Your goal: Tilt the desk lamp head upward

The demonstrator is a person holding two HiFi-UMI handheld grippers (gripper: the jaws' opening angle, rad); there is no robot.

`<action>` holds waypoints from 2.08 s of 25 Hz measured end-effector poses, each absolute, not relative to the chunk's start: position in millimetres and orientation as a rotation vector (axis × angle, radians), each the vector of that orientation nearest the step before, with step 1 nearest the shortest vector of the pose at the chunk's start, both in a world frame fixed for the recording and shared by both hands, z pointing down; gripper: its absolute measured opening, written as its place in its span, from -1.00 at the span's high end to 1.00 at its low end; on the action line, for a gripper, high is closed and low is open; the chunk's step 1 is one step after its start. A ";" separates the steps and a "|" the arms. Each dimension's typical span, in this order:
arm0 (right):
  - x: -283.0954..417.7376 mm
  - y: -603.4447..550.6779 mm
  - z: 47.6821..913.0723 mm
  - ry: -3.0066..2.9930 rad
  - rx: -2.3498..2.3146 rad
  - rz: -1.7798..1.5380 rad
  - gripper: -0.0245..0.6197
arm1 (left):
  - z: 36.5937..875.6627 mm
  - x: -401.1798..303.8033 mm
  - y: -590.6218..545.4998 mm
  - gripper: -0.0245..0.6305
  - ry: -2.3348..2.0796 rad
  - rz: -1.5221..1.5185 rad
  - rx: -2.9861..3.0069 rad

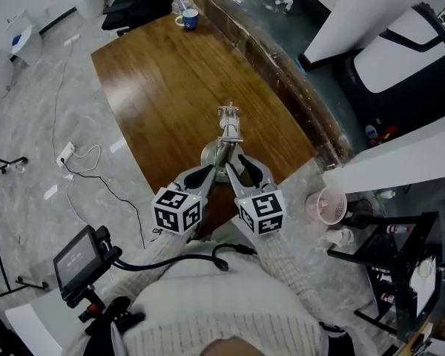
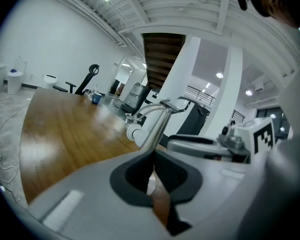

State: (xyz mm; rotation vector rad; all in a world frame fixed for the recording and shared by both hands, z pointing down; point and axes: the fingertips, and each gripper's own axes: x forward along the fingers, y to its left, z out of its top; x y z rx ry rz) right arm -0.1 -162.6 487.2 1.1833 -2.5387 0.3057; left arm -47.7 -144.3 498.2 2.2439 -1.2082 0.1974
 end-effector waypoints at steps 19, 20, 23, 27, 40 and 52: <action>-38.2 -161.2 488.3 -2.530 1.090 0.094 0.50 | 469.3 -82.2 -201.0 0.90 -0.921 0.128 2.285; -39.0 -161.5 489.2 -2.531 1.086 0.088 0.50 | 468.6 -79.3 -205.1 0.90 -0.866 0.118 2.280; -37.9 -163.2 490.8 -2.532 1.074 0.074 0.50 | 463.7 -71.6 -219.0 0.90 -0.749 0.091 2.263; -31.6 -172.4 497.4 -2.537 1.044 0.048 0.50 | 460.7 -60.8 -240.5 0.76 -0.615 0.032 2.206; -30.0 -172.7 497.5 -2.528 1.000 -0.025 0.48 | 449.1 -38.1 -252.5 0.27 -0.203 -0.222 1.875; -29.9 -174.1 498.2 -2.524 1.009 -0.023 0.48 | 459.1 -2.9 -271.4 0.27 -0.093 -0.250 1.722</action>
